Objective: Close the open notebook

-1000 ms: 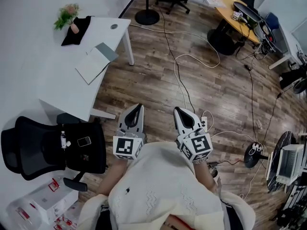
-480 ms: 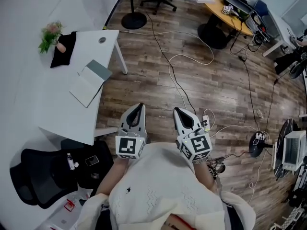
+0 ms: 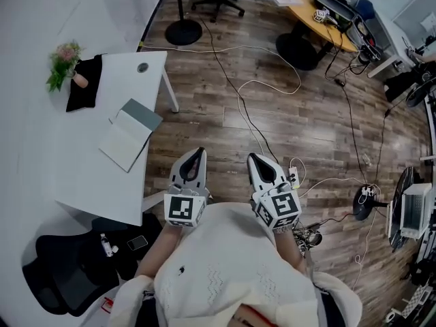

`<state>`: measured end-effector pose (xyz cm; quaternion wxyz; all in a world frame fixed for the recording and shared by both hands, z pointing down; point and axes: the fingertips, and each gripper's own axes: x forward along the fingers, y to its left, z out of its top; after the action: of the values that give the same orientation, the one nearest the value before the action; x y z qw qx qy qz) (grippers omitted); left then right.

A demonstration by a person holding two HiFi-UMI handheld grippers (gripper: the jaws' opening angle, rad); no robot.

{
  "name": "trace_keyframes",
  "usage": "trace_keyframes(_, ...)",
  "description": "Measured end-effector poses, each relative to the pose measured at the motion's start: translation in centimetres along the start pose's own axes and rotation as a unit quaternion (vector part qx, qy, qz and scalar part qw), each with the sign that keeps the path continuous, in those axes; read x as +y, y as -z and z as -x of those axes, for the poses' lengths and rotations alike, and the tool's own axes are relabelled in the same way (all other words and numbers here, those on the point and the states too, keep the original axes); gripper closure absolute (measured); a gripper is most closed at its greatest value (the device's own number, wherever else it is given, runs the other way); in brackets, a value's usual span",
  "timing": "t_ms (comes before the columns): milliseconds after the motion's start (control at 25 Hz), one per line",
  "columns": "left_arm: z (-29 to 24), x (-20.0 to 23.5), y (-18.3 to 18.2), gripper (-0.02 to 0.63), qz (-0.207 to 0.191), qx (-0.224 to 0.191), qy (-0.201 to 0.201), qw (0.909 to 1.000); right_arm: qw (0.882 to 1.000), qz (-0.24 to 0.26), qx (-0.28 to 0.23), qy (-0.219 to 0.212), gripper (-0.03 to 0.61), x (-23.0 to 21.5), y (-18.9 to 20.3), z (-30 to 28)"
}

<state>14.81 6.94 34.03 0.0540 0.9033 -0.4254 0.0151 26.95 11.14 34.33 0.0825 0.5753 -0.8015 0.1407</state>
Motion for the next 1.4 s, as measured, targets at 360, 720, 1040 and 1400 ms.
trace_keyframes(360, -1.3, 5.1, 0.9, 0.601, 0.021, 0.004, -0.009, 0.9997, 1.000, 0.002, 0.010, -0.001, 0.577, 1.5, -0.3, -4.6)
trace_keyframes(720, 0.0, 5.8, 1.2, 0.601, 0.021, 0.010, -0.016, 0.9996, 1.000, -0.010, 0.012, 0.001, 0.577, 2.2, -0.3, -5.0)
trace_keyframes(1040, 1.9, 8.0, 1.6, 0.601, 0.014, 0.015, -0.057, 0.9982, 0.999, 0.003, 0.015, -0.042, 0.577, 4.3, -0.9, -7.4)
trace_keyframes(1400, 1.0, 12.7, 0.8, 0.601, 0.013, 0.008, -0.148, 0.9888, 0.991, 0.025, 0.028, -0.132, 0.577, 5.5, -2.5, -14.0)
